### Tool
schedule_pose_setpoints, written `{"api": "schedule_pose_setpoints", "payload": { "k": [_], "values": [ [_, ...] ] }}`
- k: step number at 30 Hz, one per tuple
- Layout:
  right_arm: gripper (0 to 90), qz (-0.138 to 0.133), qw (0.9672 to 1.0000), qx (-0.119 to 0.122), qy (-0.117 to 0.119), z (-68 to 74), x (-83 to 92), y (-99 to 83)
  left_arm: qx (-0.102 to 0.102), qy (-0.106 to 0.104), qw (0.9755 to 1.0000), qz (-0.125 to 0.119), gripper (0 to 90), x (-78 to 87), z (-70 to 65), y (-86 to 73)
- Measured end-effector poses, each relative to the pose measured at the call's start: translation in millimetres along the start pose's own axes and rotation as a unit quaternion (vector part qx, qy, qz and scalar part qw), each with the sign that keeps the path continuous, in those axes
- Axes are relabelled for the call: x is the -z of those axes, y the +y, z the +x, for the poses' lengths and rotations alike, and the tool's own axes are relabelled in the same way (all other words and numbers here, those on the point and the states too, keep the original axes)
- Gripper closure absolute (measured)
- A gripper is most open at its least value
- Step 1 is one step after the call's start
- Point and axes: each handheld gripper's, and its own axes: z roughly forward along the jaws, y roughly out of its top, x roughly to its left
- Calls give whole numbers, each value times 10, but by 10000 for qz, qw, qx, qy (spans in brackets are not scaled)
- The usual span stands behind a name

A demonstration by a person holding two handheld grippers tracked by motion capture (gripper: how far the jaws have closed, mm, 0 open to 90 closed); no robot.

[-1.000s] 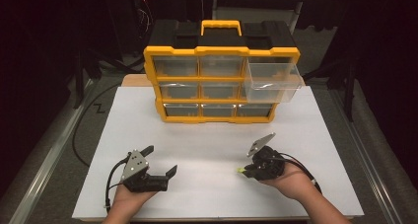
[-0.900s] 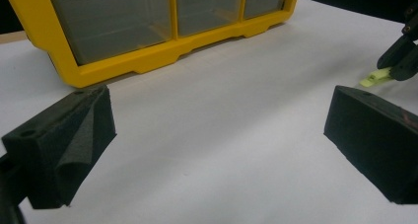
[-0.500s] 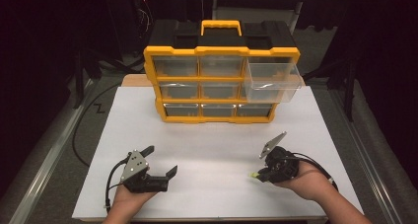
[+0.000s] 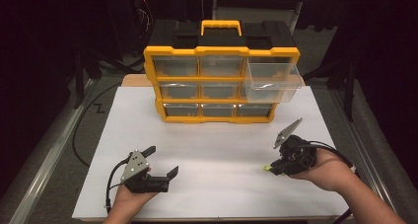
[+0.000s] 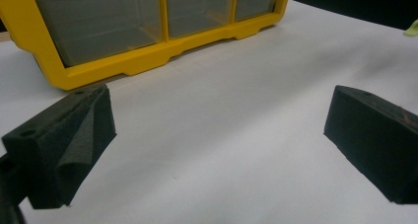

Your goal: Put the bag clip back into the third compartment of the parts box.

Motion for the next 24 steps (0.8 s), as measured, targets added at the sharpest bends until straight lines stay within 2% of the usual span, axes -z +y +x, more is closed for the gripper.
{"api": "schedule_pose_setpoints", "payload": {
  "k": [5,8,10,18,24],
  "values": [
    [787,12,10000,60,-10,-6,100,33,3,-6,10000,-18,4,-8,-3,4],
    [787,61,10000,18,-32,-9,179,61,-7,-25,10000,0,3,-17,-9,5],
    [787,-55,10000,70,22,-5,264,95,-7,-19,10000,-12,3,-15,-11,7],
    [786,-42,10000,67,-60,-4,461,162,-56,-34,10000,21,4,-37,-31,7],
    [787,-128,9999,78,-68,-63,654,211,-62,-51,10000,18,3,-43,-30,6]
  ]
}}
